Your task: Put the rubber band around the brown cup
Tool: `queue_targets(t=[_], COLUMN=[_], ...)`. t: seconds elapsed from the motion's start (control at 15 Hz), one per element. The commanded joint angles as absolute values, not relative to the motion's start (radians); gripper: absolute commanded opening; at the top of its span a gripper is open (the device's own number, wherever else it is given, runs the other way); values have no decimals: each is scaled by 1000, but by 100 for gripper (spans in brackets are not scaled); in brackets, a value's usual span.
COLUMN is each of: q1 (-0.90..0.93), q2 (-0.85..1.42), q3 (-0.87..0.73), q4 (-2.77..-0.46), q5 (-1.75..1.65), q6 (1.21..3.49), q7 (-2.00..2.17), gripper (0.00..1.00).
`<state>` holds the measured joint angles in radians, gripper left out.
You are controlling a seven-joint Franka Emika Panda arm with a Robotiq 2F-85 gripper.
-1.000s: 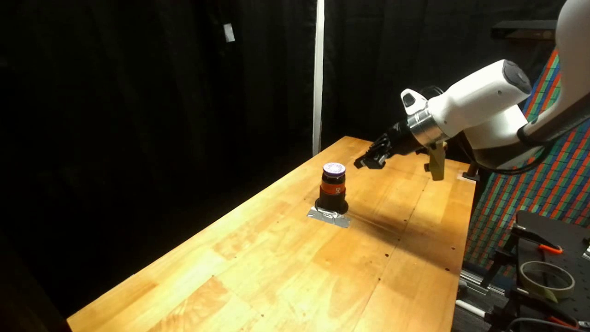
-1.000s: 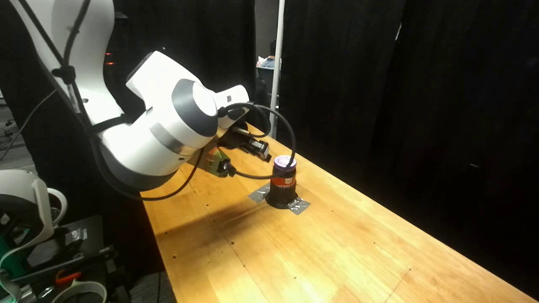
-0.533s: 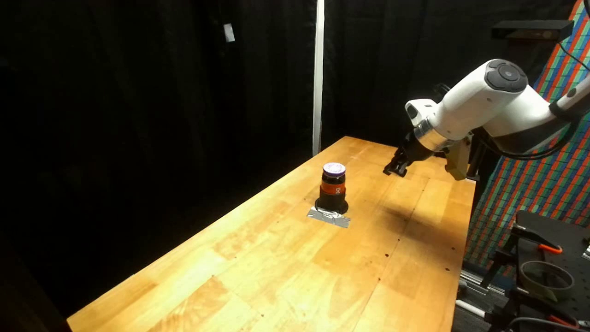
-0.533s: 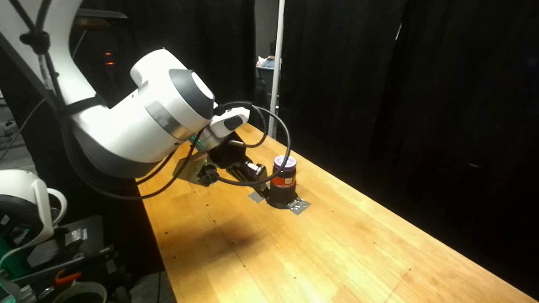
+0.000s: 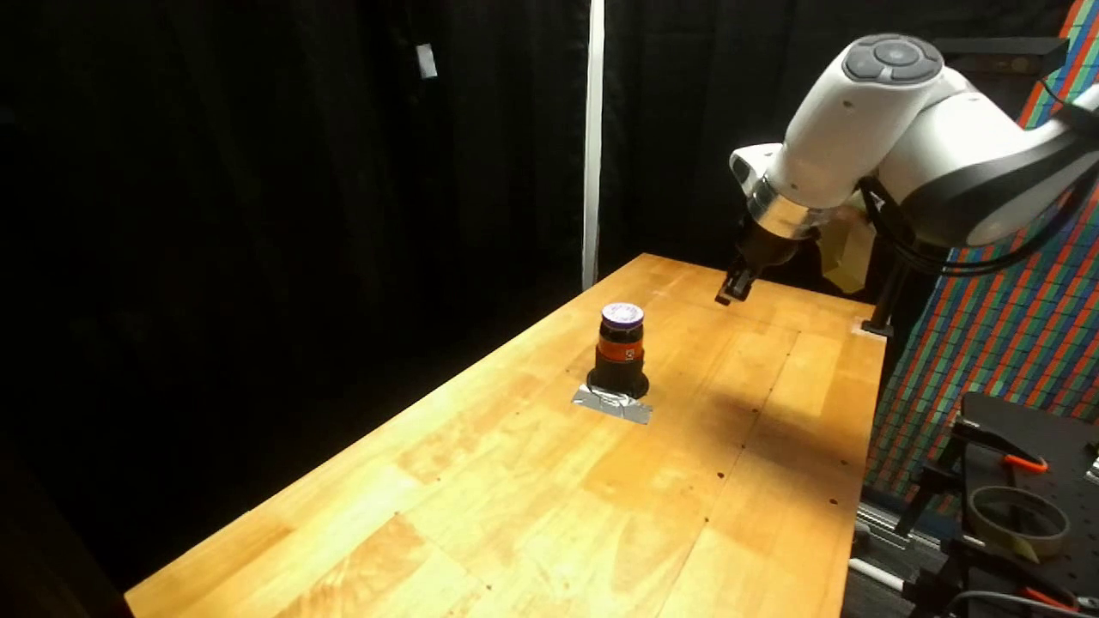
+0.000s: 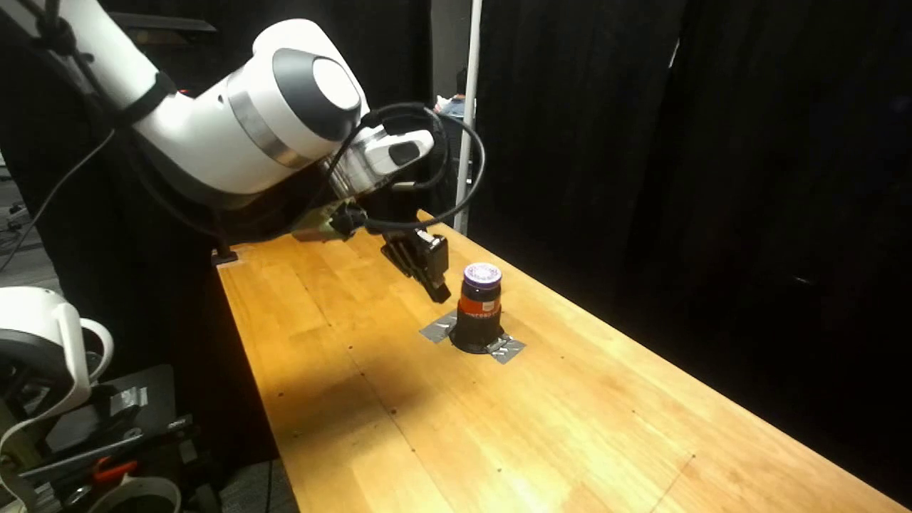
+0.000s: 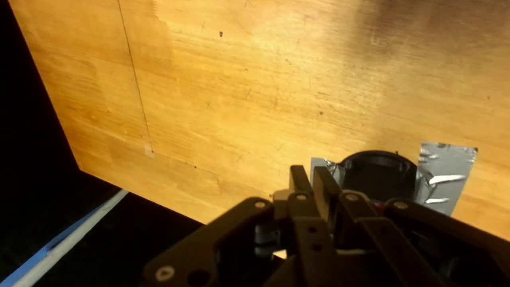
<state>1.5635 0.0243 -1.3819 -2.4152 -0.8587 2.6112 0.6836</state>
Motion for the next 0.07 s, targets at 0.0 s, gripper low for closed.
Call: queue_targets(t=[0.0], q1=[1600], q2=[-109], q3=[-1350], q4=[-2269], q5=[-771], q6=[2369], q7=[676], gripper=[47])
